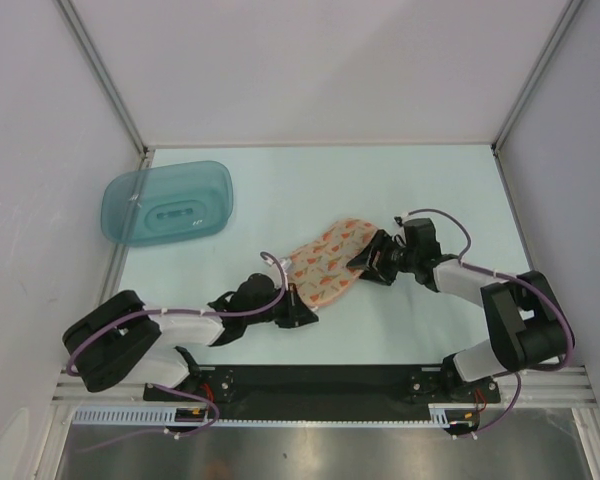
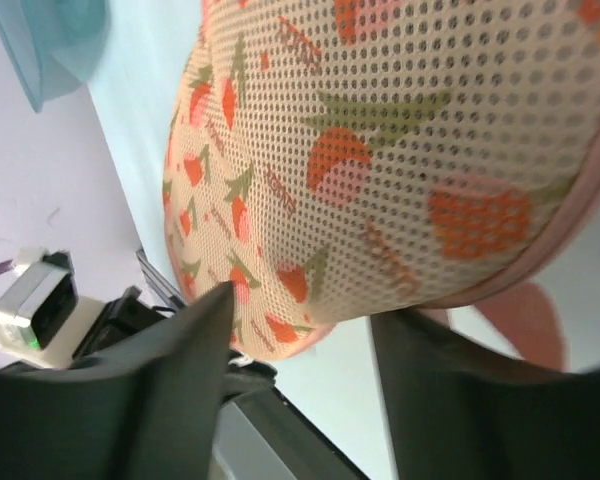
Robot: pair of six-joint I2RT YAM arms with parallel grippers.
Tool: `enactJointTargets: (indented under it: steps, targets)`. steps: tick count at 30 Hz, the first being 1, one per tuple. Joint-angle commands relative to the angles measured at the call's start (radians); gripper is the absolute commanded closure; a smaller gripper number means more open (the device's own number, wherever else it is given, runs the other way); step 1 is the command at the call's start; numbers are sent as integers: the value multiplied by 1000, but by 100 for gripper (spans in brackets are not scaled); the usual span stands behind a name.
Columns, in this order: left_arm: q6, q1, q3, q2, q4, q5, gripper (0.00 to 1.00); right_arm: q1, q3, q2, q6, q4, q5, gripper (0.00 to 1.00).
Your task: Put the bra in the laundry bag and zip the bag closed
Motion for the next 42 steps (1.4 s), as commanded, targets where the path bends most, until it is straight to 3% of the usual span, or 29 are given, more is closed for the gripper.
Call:
enactJointTargets:
  steps: [1,6,10,15,24,27,30,31,33,35,39,42]
  targets:
    - [-37,-23,94,17,55,50,100,-2,-52,-33,-24,-58,11,28]
    - [-39,-40,166,56,55,70,100,3,-174,-257,-34,-193,101,12]
    - [-40,-71,221,114,59,76,100,64,-255,-554,108,-223,173,0]
    - [-54,-104,253,174,82,71,100,121,-335,-650,285,-83,210,0]
    - [-65,-157,295,177,70,50,100,202,-315,-473,365,108,261,26]
    - [-66,-169,295,184,67,44,100,207,-304,-416,370,154,258,39]
    - [-68,-174,272,188,68,24,100,193,-301,-393,367,178,250,64]
    - [-68,-169,261,183,67,10,100,184,-300,-382,364,178,241,77]
    - [-66,-145,215,171,73,4,100,138,-300,-374,332,175,194,95]
    - [-69,-118,172,146,78,2,100,96,-295,-366,298,166,116,100]
    - [-56,7,18,77,82,2,100,-14,-260,-324,171,123,-32,100]
    - [12,40,2,27,7,8,100,-34,-177,-252,53,44,-89,100]
